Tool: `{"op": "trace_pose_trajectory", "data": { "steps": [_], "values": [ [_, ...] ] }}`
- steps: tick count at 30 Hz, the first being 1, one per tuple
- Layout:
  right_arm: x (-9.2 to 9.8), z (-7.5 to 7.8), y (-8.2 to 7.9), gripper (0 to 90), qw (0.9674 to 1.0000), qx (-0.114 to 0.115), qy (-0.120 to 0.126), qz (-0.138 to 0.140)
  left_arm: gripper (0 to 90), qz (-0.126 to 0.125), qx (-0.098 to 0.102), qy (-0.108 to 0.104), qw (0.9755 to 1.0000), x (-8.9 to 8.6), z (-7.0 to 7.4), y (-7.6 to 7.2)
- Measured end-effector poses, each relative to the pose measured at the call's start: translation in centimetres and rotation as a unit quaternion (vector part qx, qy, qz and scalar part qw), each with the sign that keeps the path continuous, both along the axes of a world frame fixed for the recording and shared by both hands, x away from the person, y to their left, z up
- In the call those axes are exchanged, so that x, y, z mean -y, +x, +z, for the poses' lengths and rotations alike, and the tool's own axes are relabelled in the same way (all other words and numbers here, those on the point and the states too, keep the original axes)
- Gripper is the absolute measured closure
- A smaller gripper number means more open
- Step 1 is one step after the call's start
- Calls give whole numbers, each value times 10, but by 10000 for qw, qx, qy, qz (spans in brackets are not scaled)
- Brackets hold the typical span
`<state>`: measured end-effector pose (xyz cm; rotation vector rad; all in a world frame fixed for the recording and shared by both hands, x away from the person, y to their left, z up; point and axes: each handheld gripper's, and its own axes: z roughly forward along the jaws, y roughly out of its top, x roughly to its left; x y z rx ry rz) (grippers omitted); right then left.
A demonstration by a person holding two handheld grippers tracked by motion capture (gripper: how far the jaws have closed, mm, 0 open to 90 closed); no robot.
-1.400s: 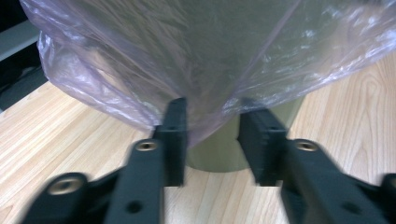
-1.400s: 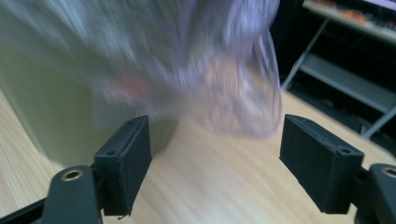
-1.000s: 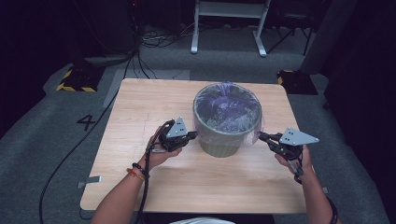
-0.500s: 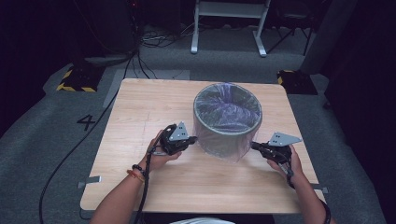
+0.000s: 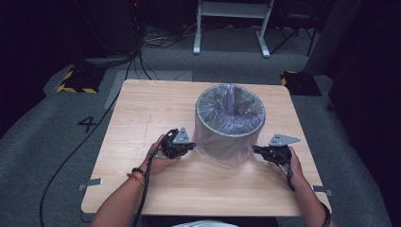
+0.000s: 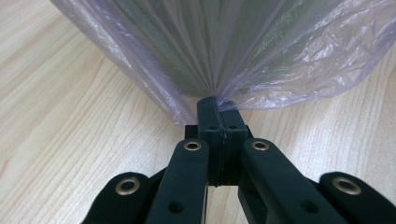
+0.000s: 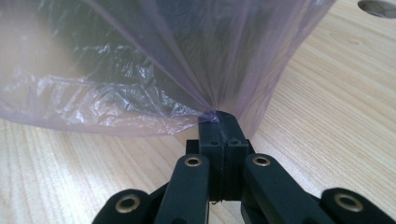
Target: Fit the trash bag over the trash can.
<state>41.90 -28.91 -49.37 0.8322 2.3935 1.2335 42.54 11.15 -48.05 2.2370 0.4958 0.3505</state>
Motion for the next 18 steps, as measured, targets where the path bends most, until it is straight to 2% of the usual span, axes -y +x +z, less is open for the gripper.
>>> {"op": "trace_pose_trajectory", "data": {
  "steps": [3, 5, 9, 12, 14, 18],
  "values": [
    [2, -2, 0, 900, 10000, -27, 17, -43, 893, 44, -20, -98, 9999, -3, -2, 0],
    [4, -2, 0, 900, 10000, -18, 28, -74, 853, 107, -32, -108, 9999, -6, -3, -2],
    [9, -2, -2, 833, 9999, -29, 125, -81, 662, 245, -67, -229, 9994, -11, -4, -7],
    [13, -1, -5, 734, 9999, 10, 124, -37, 429, 431, -77, -275, 9987, -16, -2, -14],
    [16, 0, -7, 629, 9999, -9, 139, 33, 305, 484, -116, -370, 9981, -20, -1, -19],
    [23, 3, -12, 513, 9999, -37, 86, 66, 213, 439, -195, -468, 9977, -28, 1, -31]
  ]
}}
